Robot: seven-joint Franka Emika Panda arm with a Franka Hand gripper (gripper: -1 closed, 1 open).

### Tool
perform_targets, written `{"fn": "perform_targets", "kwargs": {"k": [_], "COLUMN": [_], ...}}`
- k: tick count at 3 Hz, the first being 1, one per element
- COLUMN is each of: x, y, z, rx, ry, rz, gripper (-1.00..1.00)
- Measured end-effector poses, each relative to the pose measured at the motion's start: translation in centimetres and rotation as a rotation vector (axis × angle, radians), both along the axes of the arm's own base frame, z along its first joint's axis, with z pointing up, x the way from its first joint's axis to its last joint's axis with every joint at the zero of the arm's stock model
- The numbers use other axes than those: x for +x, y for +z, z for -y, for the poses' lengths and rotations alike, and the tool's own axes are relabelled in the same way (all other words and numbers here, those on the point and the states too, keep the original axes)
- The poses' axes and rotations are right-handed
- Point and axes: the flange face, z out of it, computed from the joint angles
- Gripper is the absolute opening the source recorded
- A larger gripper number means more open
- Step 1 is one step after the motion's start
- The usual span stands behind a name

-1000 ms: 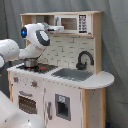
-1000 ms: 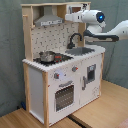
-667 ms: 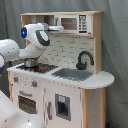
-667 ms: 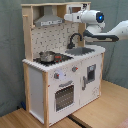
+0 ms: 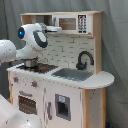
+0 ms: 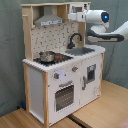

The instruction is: Play with the kitchen

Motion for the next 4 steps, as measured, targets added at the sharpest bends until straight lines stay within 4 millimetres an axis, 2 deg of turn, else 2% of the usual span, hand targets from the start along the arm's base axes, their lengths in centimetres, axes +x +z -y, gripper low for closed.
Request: {"fn": "perform_targets", "kwargs": {"k": [4], "x": [-5.7], "y": [0.0], "z": [2.7], "rx": [0.068], "ry": [0.064], "rz": [0.002], "gripper": [-1.0]}}
